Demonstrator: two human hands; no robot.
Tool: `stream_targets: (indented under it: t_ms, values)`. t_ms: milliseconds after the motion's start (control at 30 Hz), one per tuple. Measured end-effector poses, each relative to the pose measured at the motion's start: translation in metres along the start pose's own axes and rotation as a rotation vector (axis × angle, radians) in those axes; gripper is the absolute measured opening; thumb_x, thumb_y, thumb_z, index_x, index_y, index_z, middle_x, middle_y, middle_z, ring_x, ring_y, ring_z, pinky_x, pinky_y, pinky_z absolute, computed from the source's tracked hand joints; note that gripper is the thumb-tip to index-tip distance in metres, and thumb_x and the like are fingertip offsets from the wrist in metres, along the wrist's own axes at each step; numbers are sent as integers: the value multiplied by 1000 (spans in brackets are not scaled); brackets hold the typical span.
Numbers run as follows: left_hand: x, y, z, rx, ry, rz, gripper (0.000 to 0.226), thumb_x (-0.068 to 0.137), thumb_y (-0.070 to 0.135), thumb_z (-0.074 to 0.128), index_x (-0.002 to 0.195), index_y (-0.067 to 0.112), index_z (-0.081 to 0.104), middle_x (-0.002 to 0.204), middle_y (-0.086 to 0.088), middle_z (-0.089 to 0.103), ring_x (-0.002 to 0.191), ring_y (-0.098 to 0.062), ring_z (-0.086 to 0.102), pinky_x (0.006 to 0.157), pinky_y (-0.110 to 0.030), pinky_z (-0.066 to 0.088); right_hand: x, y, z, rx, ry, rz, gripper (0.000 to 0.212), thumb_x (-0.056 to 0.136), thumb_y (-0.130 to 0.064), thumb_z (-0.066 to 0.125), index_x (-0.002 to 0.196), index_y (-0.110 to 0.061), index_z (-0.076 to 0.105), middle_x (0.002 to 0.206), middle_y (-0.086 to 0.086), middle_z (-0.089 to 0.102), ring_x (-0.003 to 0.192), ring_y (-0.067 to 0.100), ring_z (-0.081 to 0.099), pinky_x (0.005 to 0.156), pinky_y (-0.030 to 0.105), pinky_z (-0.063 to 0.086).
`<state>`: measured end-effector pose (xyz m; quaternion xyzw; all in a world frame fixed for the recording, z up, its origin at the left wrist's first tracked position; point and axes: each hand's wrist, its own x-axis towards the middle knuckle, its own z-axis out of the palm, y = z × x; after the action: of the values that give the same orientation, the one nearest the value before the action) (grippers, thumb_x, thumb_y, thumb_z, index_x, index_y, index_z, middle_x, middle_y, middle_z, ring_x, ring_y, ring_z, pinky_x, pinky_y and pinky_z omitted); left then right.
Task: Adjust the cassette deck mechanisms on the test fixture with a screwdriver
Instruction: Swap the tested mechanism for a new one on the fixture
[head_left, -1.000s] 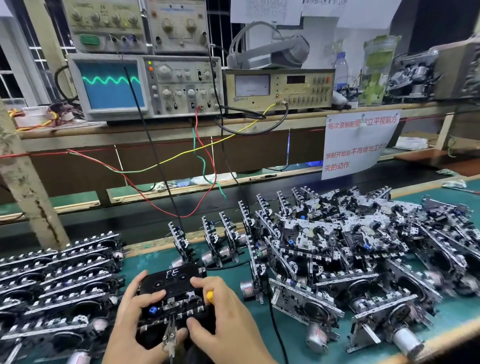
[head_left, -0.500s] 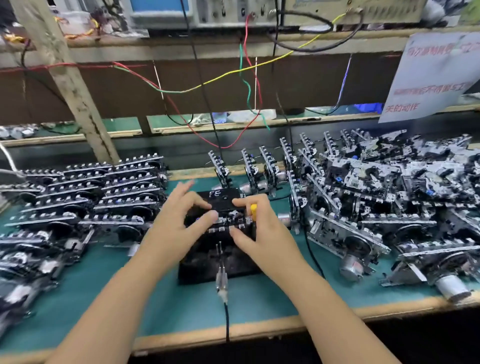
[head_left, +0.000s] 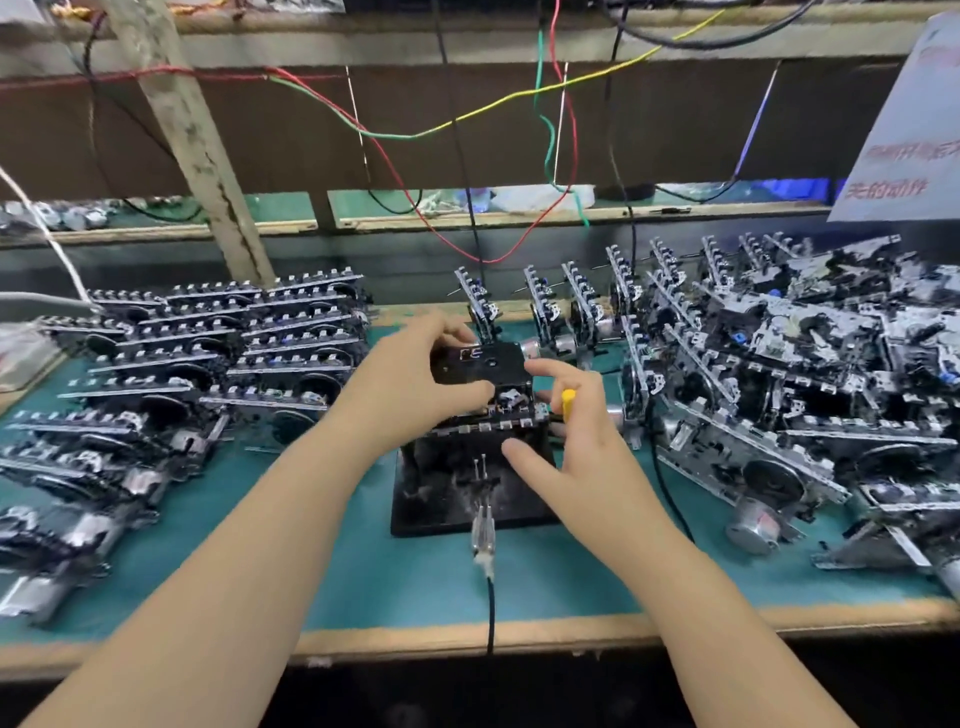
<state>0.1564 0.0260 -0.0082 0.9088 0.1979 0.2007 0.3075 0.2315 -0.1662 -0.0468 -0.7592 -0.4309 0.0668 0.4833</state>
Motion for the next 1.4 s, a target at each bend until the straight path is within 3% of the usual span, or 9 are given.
stream_targets:
  t_ms: [200,300,433,567,733,833,933,1100,1400]
  values:
    - [-17,2,-19,-235,313,-7,23,89,45,71,107,34,63,100,20,69,95,5,63,83,-14,48,1,-1,5,-40,33,-20,55,92,-20,69,132,-35,34,129,-12,45,122,3,43,94,15,37]
    - [-64,-4,-23,-296,415,-41,29,87,53,62,112,38,63,107,23,68,101,0,64,86,-25,50,3,-2,6,-118,67,-87,55,89,-5,69,103,-44,33,131,-13,52,119,7,48,92,15,35]
    - [-145,-40,-5,36,344,-106,27,93,54,57,117,40,59,124,33,56,112,-5,51,94,-8,32,7,3,4,-175,102,-138,47,86,-3,72,99,-36,41,117,-29,53,104,-13,45,86,1,30]
    - [-173,-65,0,302,195,-195,50,86,59,46,113,22,65,126,8,60,113,-22,49,99,-34,37,11,5,3,-192,79,-148,34,86,-6,74,107,-19,51,102,-32,48,99,-8,47,83,2,32]
    - [-160,-55,-2,363,199,-237,30,85,44,72,104,21,69,129,2,60,122,-29,49,104,-45,37,18,-4,-1,-218,59,-181,44,84,-7,76,89,-26,37,109,-16,63,103,11,55,83,23,40]
    - [-152,-35,-4,203,281,-146,33,84,58,57,109,37,63,126,23,58,119,-11,49,99,-32,35,27,-11,-10,-210,31,-165,46,84,-12,77,85,-25,33,111,-18,66,95,8,52,83,36,43]
    - [-125,-9,-3,-125,313,-186,44,81,61,67,122,54,54,120,37,59,112,13,53,89,-28,44,43,-28,-24,-151,13,-153,54,84,-13,78,79,-29,27,109,-15,69,85,10,53,83,41,47]
    - [-75,33,-1,-521,315,-143,49,77,54,73,124,54,58,122,28,66,113,8,62,101,-33,44,47,-55,-59,-28,68,-146,56,80,-18,84,78,-27,29,95,-7,73,69,15,54,77,45,52]
    - [6,151,52,-643,52,156,63,73,53,69,133,44,54,134,22,61,129,5,52,110,-39,41,22,-35,-195,-203,415,-69,58,76,-16,86,77,-34,31,92,-12,74,78,16,69,77,40,59]
